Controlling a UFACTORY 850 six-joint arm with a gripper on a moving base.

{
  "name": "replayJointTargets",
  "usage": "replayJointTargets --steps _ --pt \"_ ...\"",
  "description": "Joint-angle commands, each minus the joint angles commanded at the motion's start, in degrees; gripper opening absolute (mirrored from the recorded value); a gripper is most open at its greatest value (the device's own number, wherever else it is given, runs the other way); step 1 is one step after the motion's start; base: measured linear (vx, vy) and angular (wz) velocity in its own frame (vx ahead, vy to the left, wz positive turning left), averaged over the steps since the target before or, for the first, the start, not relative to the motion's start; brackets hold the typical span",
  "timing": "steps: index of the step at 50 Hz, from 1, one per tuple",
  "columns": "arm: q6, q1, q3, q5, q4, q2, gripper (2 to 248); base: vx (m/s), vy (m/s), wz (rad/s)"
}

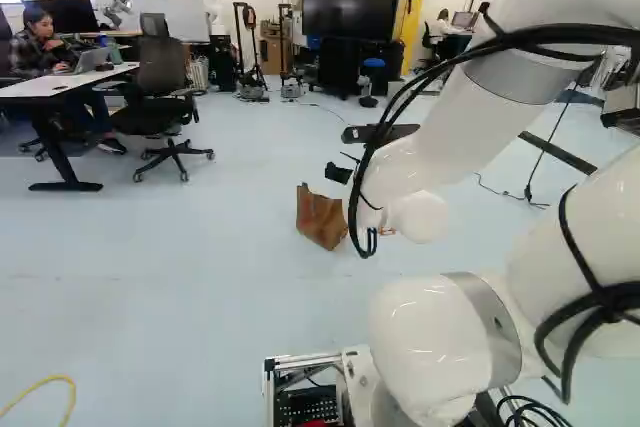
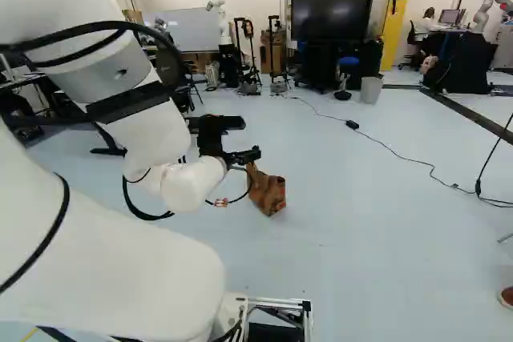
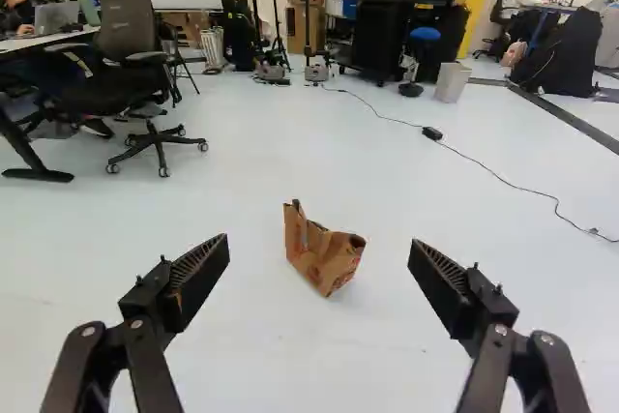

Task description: Pick up the grocery bag from the ground

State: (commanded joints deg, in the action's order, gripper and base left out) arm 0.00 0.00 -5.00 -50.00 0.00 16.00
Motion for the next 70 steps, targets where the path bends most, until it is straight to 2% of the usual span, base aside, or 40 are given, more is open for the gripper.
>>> replayJointTargets --steps 24,38,67,70 --pt "0.0 0.0 0.0 0.0 0.0 0.0 247 0.340 -0.132 -0.029" --pt "0.0 0.0 0.0 0.0 0.0 0.0 247 0.339 0.049 0.187" --pt "0.0 0.0 0.0 0.0 0.0 0.0 247 0.258 0.005 0.002" --pt "0.0 0.0 -1.4 0.0 0.0 -1.7 247 0.089 0.005 0.011"
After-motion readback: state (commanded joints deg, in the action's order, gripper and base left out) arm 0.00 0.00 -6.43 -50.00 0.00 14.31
